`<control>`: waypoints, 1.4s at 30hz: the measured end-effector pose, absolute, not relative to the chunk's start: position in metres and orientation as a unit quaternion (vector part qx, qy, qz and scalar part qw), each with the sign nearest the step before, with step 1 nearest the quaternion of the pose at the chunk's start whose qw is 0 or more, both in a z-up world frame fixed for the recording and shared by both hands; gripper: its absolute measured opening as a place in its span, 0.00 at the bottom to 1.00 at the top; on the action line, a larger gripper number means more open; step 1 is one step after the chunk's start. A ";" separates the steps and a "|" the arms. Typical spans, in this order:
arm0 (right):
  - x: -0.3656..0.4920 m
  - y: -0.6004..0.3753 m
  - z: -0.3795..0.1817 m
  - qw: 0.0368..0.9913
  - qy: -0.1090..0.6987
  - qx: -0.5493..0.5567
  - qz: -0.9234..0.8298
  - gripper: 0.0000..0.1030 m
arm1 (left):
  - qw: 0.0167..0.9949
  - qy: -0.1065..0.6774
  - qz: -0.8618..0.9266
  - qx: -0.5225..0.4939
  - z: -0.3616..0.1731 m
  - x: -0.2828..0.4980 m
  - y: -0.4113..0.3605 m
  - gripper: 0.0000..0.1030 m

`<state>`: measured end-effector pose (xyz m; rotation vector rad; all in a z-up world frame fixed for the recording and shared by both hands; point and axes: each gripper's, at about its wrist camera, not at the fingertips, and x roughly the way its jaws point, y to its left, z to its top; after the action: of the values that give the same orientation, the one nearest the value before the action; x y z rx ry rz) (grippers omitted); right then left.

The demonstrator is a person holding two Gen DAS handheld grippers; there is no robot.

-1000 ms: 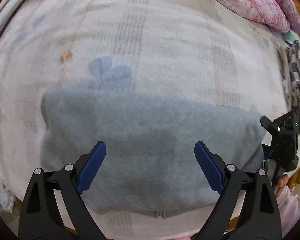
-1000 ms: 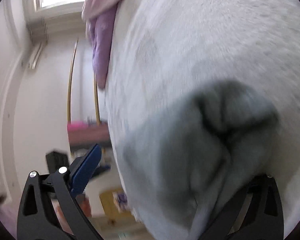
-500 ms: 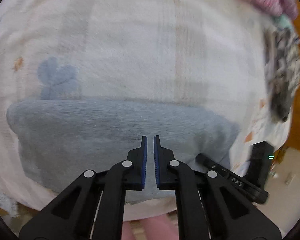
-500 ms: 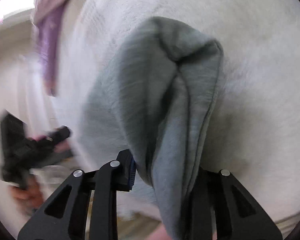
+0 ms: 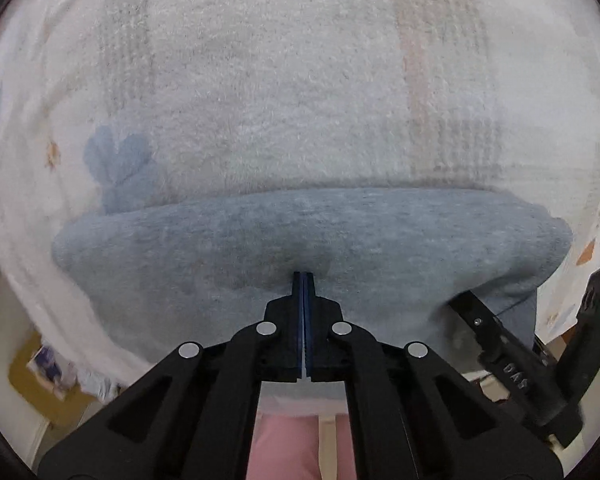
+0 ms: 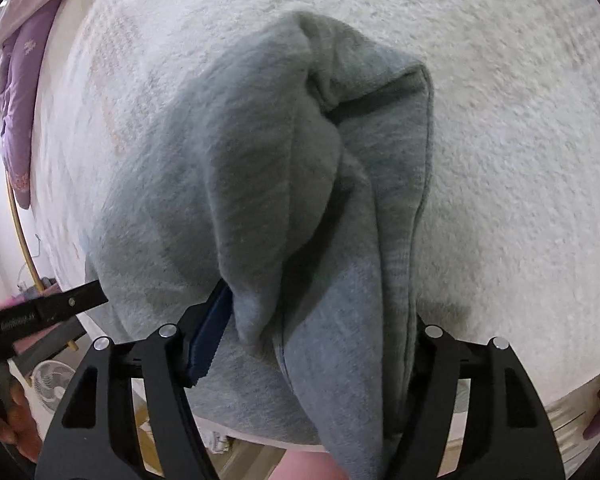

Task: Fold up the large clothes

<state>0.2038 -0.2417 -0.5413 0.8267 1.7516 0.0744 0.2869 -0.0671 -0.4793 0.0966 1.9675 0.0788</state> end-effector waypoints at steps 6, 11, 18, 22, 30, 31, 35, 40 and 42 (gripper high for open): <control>0.209 -0.247 -0.541 0.568 0.745 0.349 0.029 0.68 | 0.552 0.830 0.041 0.070 -0.489 0.278 -0.075 0.01; 0.204 -0.250 -0.545 0.564 0.747 0.349 0.029 0.69 | 0.545 0.837 0.041 -0.029 -0.504 0.216 -0.048 0.04; 0.214 -0.247 -0.531 0.580 0.740 0.340 0.038 0.70 | 0.552 0.833 0.037 -0.034 -0.483 0.185 -0.051 0.02; 0.221 -0.249 -0.538 0.580 0.746 0.326 0.038 0.70 | 0.608 0.792 0.024 -0.043 -0.497 0.154 -0.050 0.04; 0.221 -0.253 -0.539 0.579 0.742 0.331 0.056 0.71 | 0.591 0.805 0.030 -0.041 -0.496 0.128 -0.072 0.04; 0.220 -0.257 -0.538 0.578 0.745 0.329 0.054 0.71 | 0.581 0.812 0.042 -0.048 -0.493 0.129 -0.072 0.03; 0.218 -0.263 -0.537 0.570 0.747 0.339 0.051 0.72 | 0.611 0.788 0.018 -0.074 -0.433 0.152 -0.063 0.01; 0.213 -0.273 -0.537 0.564 0.750 0.340 0.056 0.74 | 0.640 0.764 0.034 -0.082 -0.420 0.215 -0.030 0.01; 0.212 -0.273 -0.538 0.565 0.749 0.341 0.056 0.75 | 0.627 0.772 0.027 -0.103 -0.439 0.234 -0.021 0.01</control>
<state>0.2125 -0.2731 -0.5375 0.8015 1.7613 0.1325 0.2339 -0.0214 -0.4394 -0.2355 1.7705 0.0626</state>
